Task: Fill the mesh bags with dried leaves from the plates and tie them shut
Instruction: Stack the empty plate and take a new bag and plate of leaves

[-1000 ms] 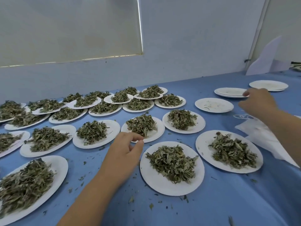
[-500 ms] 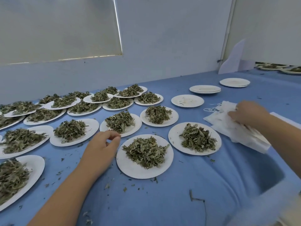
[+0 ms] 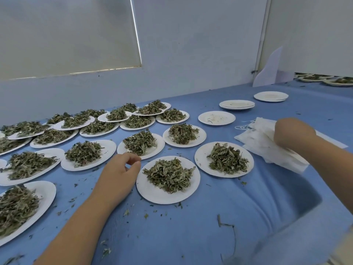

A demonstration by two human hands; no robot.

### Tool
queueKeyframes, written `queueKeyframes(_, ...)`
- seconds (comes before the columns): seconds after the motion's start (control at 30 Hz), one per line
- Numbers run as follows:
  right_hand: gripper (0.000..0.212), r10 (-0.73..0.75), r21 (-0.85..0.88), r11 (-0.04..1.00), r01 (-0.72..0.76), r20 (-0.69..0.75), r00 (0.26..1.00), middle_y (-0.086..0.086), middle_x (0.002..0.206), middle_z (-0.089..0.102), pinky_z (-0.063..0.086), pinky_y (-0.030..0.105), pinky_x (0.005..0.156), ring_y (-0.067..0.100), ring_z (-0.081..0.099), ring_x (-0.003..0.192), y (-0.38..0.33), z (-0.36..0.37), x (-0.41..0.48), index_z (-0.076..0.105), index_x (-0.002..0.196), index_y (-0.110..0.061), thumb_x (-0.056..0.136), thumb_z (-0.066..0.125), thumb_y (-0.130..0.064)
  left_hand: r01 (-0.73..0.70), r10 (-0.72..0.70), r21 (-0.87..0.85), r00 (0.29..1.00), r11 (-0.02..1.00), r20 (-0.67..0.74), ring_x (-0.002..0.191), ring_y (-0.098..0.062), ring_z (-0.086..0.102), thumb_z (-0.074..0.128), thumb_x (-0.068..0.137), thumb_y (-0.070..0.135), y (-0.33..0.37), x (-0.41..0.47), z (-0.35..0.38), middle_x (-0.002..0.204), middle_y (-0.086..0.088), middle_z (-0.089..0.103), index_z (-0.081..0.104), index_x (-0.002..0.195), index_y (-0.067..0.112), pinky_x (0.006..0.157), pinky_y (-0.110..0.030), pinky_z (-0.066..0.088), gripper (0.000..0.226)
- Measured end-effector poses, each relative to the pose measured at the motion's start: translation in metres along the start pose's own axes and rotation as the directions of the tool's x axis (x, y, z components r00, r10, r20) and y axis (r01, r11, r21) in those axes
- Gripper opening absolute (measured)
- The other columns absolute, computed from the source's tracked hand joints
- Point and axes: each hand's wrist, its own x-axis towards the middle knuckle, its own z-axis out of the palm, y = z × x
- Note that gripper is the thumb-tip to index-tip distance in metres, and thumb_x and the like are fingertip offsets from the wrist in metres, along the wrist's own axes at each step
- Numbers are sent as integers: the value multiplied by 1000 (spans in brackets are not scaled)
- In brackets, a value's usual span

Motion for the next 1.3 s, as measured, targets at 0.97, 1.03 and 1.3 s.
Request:
queueKeyframes(0.97,32,-124,96,983,155,-274,954,3,74,52,37,31,60,24,51,72,-2,4,-7,47,70,-17,98,44,-33,46,-46,24,999,999,2,75,-7,58,53,92,26,5,-4,0,85,13,62,62,86,35,61,-21,39,14)
queueKeyframes(1.03,37,-117,70,987,143,-292,949,5,70,52,34,29,55,23,48,65,-4,2,-9,47,66,-14,99,39,-29,59,-59,17,998,998,-8,69,-8,56,53,92,26,5,-3,0,79,10,62,62,87,34,59,-22,38,13)
queueKeyframes(1.3,40,14,445,871,209,-446,895,4,51,36,22,27,50,20,30,50,-9,-8,-11,38,54,-14,91,50,-23,183,-182,108,983,977,-18,60,-3,55,48,92,30,1,-1,-2,64,12,57,57,86,32,59,-27,40,11)
